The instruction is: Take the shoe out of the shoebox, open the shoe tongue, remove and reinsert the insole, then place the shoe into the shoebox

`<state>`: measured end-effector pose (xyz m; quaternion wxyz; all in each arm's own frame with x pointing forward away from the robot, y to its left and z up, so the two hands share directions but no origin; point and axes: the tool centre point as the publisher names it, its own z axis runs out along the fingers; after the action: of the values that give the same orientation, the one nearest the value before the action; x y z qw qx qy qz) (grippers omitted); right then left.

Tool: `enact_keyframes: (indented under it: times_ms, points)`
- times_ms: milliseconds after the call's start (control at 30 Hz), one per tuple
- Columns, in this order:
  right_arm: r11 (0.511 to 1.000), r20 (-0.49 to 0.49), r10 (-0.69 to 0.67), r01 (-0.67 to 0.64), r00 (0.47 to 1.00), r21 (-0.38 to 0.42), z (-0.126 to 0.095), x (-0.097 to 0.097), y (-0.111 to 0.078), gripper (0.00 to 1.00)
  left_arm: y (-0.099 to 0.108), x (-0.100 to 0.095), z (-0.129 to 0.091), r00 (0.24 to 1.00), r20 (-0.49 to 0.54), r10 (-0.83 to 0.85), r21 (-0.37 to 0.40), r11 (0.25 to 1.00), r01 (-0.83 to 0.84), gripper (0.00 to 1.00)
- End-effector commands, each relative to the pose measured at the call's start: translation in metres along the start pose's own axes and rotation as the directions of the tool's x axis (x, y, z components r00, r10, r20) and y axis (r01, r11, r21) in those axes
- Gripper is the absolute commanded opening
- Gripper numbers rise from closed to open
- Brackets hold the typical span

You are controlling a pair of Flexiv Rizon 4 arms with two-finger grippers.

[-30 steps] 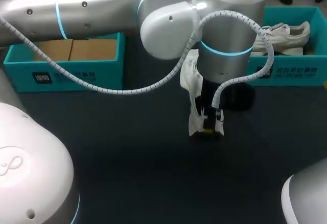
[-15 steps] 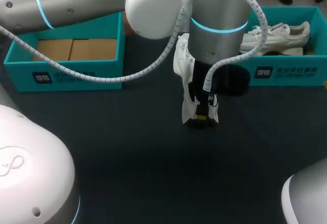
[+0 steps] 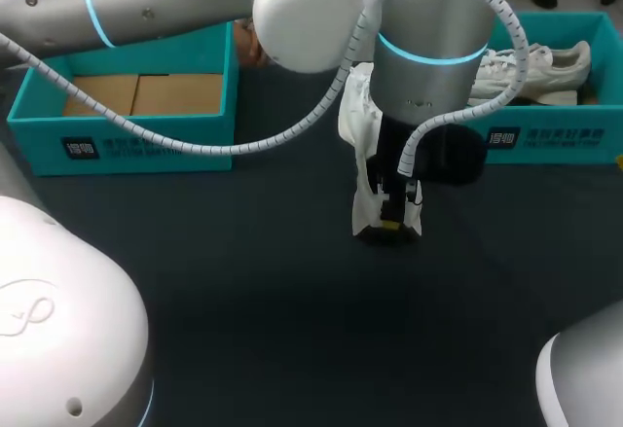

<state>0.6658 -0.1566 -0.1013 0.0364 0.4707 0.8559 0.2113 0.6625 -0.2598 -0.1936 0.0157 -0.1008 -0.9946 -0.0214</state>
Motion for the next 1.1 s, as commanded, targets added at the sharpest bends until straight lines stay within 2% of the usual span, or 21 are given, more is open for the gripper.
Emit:
enact_keyframes:
  times_ms: [33, 67, 233, 533, 667, 900, 1100]
  points:
    - [1.000, -0.003, 0.001, -0.001, 1.000, 0.008, -0.001, -0.001, 0.003, 1.00, 0.000, 0.000, -0.001, 1.000, 0.001, 0.000, 0.000, 1.000, 0.000, 0.00]
    - [1.000, -0.003, 0.001, -0.001, 1.000, 0.008, -0.001, -0.001, 0.003, 1.00, 0.000, 0.000, -0.001, 1.000, 0.001, 0.000, 0.000, 1.000, 0.000, 0.00]
    - [1.000, -0.003, 0.001, -0.001, 1.000, 0.008, -0.001, -0.001, 0.003, 1.00, 0.036, -0.018, -0.011, 0.999, -0.029, -0.036, 0.005, 0.999, 0.036, 0.00]
    - [1.000, -0.003, 0.001, -0.001, 1.000, 0.008, -0.001, -0.001, 0.003, 1.00, 0.130, -0.054, -0.029, 0.985, -0.162, -0.067, 0.047, 0.996, 0.075, 0.00]
    - [1.000, -0.003, 0.001, -0.001, 1.000, 0.008, -0.001, -0.001, 0.003, 1.00, 0.170, -0.067, -0.033, 0.979, -0.181, -0.090, 0.077, 0.991, 0.105, 0.00]
    - [1.000, -0.003, 0.001, -0.001, 1.000, 0.008, -0.001, -0.001, 0.003, 1.00, 0.229, -0.074, -0.036, 0.967, -0.193, -0.168, 0.082, 0.979, 0.187, 0.00]
    - [1.000, -0.003, 0.001, -0.001, 1.000, 0.008, -0.001, -0.001, 0.003, 1.00, 0.275, -0.067, -0.033, 0.950, -0.215, -0.228, 0.117, 0.959, 0.257, 0.00]
